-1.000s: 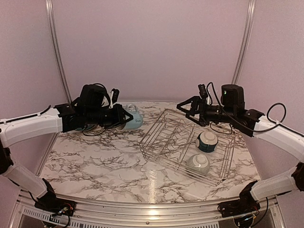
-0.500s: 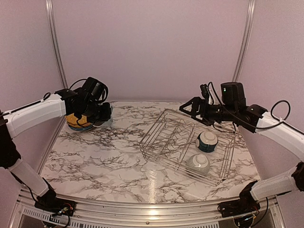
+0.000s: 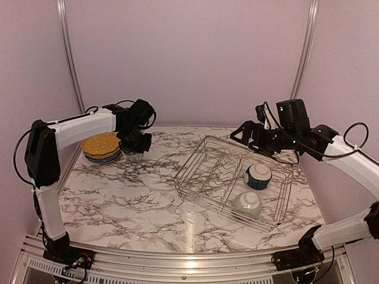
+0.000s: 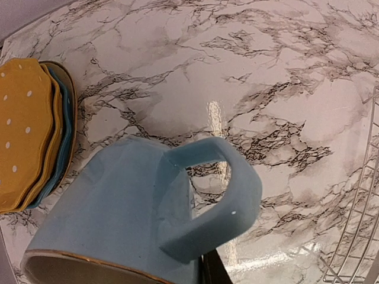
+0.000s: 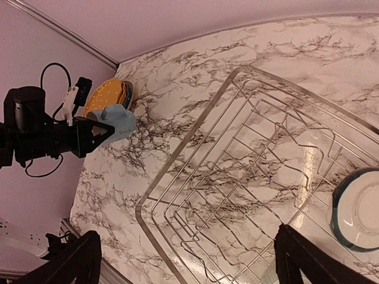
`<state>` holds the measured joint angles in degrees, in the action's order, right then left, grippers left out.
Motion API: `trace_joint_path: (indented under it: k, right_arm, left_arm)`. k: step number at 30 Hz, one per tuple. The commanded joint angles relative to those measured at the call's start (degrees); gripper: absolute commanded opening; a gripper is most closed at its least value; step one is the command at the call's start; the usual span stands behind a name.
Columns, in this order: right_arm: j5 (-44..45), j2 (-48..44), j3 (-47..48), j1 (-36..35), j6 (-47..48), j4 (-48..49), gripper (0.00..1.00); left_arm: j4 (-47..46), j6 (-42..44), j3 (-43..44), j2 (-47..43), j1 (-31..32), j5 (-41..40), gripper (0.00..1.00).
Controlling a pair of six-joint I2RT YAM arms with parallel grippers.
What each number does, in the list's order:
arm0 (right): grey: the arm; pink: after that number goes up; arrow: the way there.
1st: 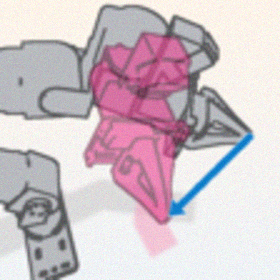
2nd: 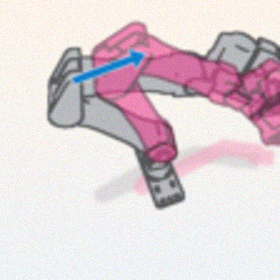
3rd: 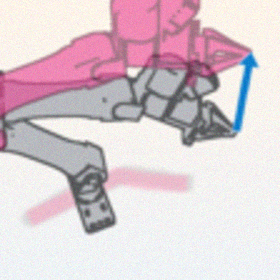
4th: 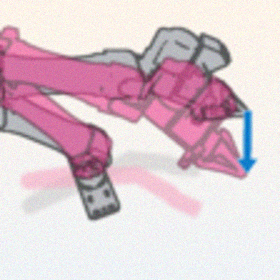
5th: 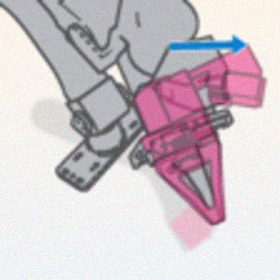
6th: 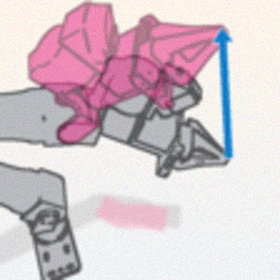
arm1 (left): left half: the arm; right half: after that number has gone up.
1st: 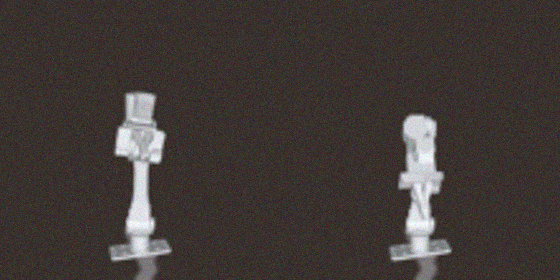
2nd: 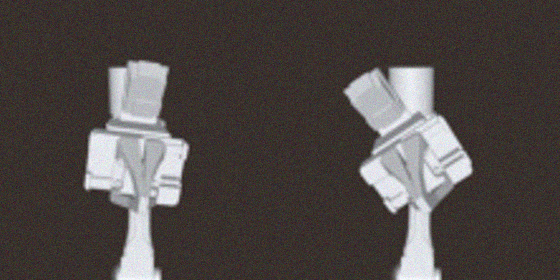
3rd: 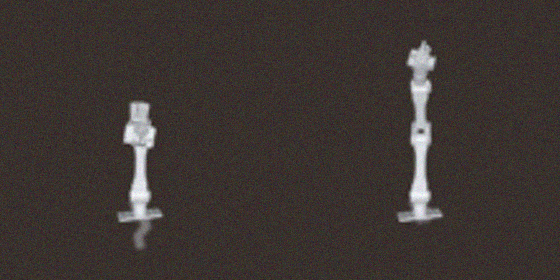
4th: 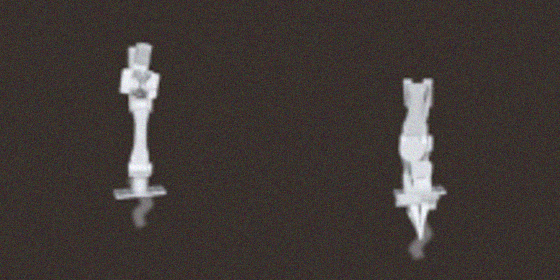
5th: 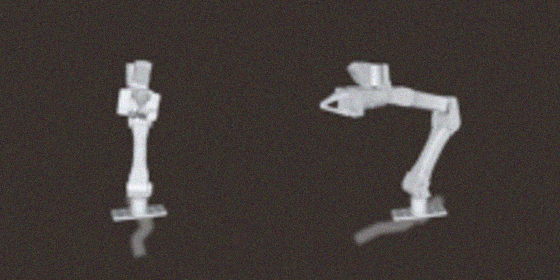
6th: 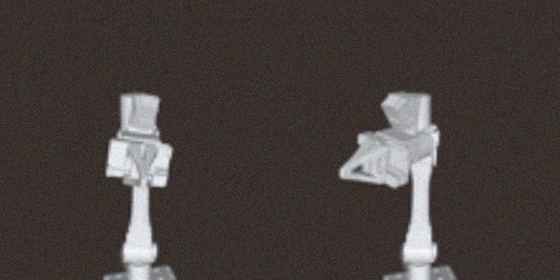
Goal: Unload the mixed dishes from the dish rack
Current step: Place the cup at the center of the board.
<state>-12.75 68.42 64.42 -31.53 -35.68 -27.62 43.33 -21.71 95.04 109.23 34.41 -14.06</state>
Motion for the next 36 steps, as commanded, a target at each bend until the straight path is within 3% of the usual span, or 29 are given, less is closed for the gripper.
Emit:
trace_joint_path:
  k: [1, 18, 23, 26, 32, 36]
  right_arm:
    - [4.62, -1.53, 3.15, 0.25, 0.67, -4.77, 0.99]
    - [30.80, 1.58, 9.30, 0.80, -3.70, -24.58, 0.99]
    - [31.08, 1.63, 8.07, 0.96, 0.39, -24.00, 0.98]
    - [30.55, 1.29, 7.06, 0.95, 2.25, -23.62, 0.98]
    - [21.91, 1.01, 5.83, 0.89, 7.61, -21.44, 0.99]
    - [20.83, 1.80, 4.57, 0.55, 8.69, -21.50, 0.99]
  left_arm:
    - [3.22, 4.71, 5.54, 3.64, -1.03, -3.60, 0.00]
    - [5.08, 6.15, 12.35, 14.46, -4.86, -0.40, 0.01]
    - [5.57, 6.32, 13.01, 15.07, -5.14, -0.77, 0.06]
    - [6.01, 6.79, 13.60, 14.92, -5.27, -1.09, 0.15]
    - [6.77, 7.49, 14.82, 14.13, -5.31, -1.61, 0.32]
    - [7.32, 7.95, 15.49, 13.69, -5.32, -1.98, 0.37]
